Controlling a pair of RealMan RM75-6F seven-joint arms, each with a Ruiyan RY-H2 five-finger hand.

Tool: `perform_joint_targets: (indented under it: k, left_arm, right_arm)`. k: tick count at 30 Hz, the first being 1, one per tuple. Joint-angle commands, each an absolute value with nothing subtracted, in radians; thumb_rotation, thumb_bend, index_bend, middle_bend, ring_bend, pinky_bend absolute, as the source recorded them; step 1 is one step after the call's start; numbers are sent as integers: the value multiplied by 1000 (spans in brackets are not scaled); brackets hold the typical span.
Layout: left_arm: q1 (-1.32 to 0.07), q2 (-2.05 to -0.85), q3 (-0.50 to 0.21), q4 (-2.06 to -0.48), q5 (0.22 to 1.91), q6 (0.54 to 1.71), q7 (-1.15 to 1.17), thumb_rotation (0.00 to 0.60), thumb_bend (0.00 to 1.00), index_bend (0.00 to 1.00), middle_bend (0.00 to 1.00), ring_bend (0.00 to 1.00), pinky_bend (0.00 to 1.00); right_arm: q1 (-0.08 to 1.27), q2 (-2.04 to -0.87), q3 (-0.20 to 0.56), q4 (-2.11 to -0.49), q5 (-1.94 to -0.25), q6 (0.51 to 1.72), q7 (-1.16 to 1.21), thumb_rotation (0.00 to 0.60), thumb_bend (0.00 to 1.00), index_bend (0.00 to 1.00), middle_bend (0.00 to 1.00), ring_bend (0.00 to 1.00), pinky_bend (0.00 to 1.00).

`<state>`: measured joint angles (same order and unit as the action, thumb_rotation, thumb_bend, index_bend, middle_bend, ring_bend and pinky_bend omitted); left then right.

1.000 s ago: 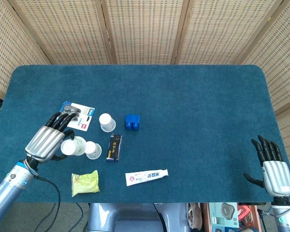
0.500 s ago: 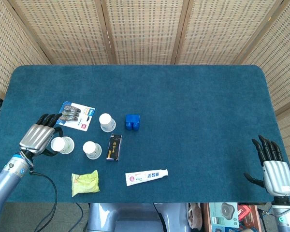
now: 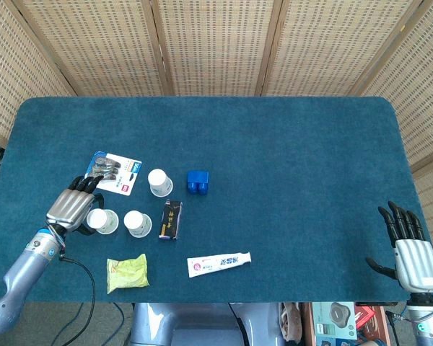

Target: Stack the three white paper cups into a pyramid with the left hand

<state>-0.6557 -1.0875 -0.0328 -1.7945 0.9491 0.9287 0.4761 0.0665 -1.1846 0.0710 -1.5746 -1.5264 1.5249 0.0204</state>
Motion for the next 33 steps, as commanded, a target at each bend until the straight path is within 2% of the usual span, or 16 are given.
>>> perform_joint_targets:
  k: [1, 15, 27, 33]
  left_arm:
    - [-659, -1104, -29, -1785, 932, 940, 493, 600, 156, 448, 0, 0, 0]
    - [-662, -1205, -31, -1717, 906, 952, 482, 600, 157, 448, 0, 0, 0]
    - [-666, -1227, -29, -1707, 885, 961, 493, 600, 156, 448, 0, 0, 0]
    - [-663, -1230, -28, -1702, 875, 980, 504, 600, 157, 344, 0, 0, 0]
  right_arm:
    - [67, -1184, 71, -1575, -1526, 1525, 21, 600, 0, 0, 0, 0, 0]
    - [68, -1185, 70, -1574, -1527, 1520, 21, 600, 0, 0, 0, 0, 0]
    - [69, -1185, 69, -1574, -1527, 1518, 22, 600, 0, 0, 0, 0, 0]
    - [69, -1186, 68, -1575, -1529, 1518, 20, 600, 0, 0, 0, 0, 0]
